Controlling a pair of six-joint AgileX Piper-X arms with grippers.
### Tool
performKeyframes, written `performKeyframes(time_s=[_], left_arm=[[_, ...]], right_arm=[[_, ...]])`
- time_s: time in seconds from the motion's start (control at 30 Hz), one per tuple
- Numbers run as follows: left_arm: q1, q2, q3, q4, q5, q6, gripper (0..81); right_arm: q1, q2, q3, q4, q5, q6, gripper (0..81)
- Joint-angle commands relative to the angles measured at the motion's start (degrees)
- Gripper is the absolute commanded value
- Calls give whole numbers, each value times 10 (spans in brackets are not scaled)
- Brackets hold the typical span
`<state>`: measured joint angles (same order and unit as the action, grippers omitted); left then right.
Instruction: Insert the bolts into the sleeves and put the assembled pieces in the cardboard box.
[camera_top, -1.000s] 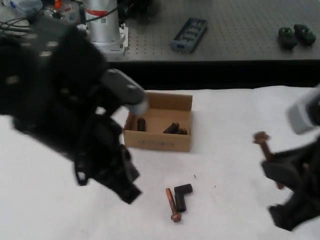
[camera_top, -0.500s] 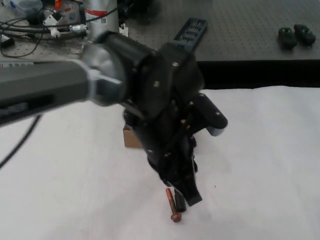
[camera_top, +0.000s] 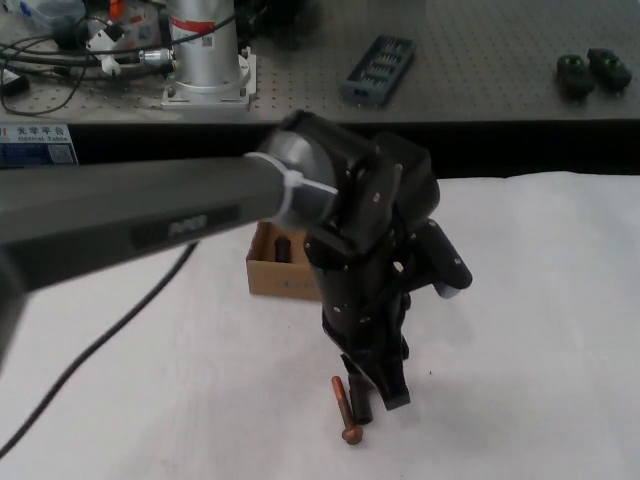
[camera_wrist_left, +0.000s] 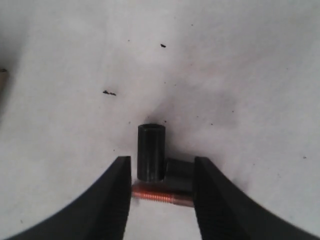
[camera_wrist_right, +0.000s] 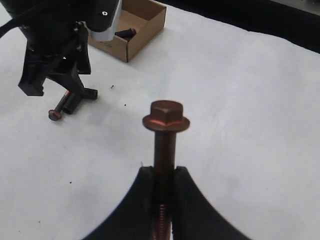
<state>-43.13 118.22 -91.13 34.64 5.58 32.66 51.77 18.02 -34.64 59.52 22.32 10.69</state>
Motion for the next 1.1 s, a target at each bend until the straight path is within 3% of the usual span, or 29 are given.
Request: performKeyframes(time_s=[0.0,0.6,0.93,1.07], left_arm=[[-2,6,-12,11,-8,8,305],[1,60,-18,-6,-29,13,300],[7,62,-18,-9,-97,11,90],[7,52,-20,-9,-98,0,65]], right_arm=[[-4,-4,-1,-3,0,-4,32],[-4,-4,-1,-3,-2,-4,32],[-4,-4,-1,-3,-15,-4,32],[-4,-4,-1,-3,-15,-4,32]])
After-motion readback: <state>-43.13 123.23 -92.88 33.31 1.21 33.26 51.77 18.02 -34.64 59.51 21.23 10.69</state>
